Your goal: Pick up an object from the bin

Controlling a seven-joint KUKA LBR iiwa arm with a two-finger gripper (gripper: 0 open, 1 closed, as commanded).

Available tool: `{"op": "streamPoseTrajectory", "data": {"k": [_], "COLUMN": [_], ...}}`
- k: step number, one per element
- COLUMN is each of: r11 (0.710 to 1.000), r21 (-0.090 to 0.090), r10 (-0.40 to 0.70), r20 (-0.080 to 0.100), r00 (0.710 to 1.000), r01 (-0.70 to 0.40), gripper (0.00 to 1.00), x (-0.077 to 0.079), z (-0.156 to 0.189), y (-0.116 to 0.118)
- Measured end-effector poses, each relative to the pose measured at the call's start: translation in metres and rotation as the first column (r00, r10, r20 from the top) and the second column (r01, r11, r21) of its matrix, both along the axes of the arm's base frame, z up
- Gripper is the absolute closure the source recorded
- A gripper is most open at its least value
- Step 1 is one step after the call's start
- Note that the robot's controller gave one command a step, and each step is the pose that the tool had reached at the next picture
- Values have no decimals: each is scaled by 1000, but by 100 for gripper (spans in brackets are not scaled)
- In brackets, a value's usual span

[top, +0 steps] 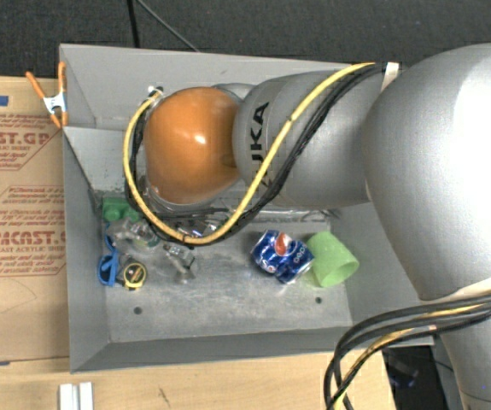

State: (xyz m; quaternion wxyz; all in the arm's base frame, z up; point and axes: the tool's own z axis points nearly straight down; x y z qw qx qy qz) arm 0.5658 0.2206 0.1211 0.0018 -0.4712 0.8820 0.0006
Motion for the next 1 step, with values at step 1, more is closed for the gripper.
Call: {"op": "streamPoseTrajectory", "data": {"k": [1], "r11": [968], "r21": [-6], "r10": [252], "r20": [-4], "r00": [968], "r01": [-252], "gripper": [0], "x": [2], "z": [-51], "y": [24]}}
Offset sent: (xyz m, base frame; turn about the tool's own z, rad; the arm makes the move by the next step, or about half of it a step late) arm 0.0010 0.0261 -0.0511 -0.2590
